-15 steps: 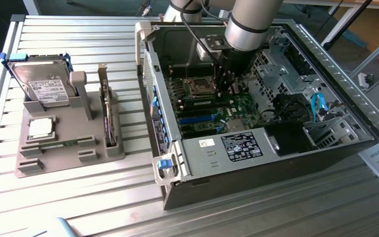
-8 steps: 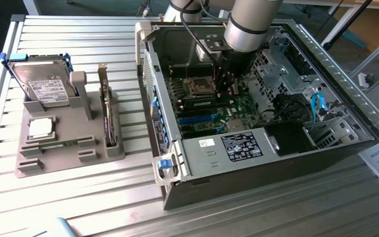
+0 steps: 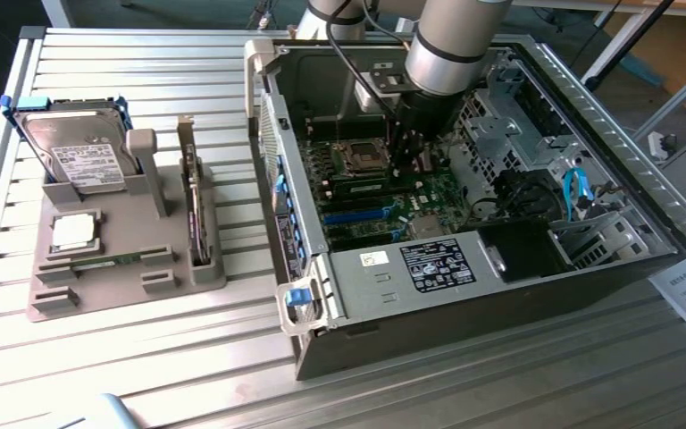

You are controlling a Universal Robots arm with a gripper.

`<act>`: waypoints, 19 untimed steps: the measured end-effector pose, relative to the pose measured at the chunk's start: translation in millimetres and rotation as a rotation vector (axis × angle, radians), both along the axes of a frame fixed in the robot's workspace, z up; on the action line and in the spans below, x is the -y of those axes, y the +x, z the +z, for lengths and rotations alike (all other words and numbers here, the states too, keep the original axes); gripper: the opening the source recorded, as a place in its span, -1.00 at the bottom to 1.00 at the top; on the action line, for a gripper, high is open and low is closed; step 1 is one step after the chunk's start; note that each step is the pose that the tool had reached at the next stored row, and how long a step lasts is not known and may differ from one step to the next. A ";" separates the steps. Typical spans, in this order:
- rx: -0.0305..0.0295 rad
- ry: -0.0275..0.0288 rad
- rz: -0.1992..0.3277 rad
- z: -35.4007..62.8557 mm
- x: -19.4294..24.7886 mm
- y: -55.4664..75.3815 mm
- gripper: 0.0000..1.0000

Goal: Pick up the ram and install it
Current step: 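Insert the ram into the slot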

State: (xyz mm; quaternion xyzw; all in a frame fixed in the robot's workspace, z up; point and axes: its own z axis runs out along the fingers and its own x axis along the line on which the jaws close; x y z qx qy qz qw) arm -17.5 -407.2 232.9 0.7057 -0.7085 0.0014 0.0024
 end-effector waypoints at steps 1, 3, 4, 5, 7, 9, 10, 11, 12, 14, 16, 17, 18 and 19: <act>0.0000 0.0000 0.000 0.0 0.0 0.0 -0.62; 0.0000 0.0000 0.000 0.0 0.0 0.0 -0.49; 0.0000 0.0000 0.000 0.0 0.0 0.0 -0.49; 0.0000 0.0000 0.000 0.0 0.0 0.0 -0.49; 0.0000 0.0000 0.000 0.0 0.0 0.0 -0.49; 0.0000 0.0000 0.000 0.5 0.0 0.0 -0.49; 0.0000 0.0000 0.000 1.1 0.0 0.0 -0.49; 0.0000 0.0000 0.000 2.2 0.0 0.0 -0.49; 0.0001 0.0001 0.000 3.1 0.0 0.0 -0.49; 0.0000 0.0000 0.000 5.4 0.0 0.0 -0.49; 0.0000 0.0000 0.000 8.7 0.0 0.0 -0.49; 0.0001 0.0001 0.000 9.9 0.0 0.0 -0.49; 0.0000 -0.0001 0.000 13.1 0.0 0.0 -0.49; 0.0000 -0.0001 0.000 15.5 0.0 0.0 -0.49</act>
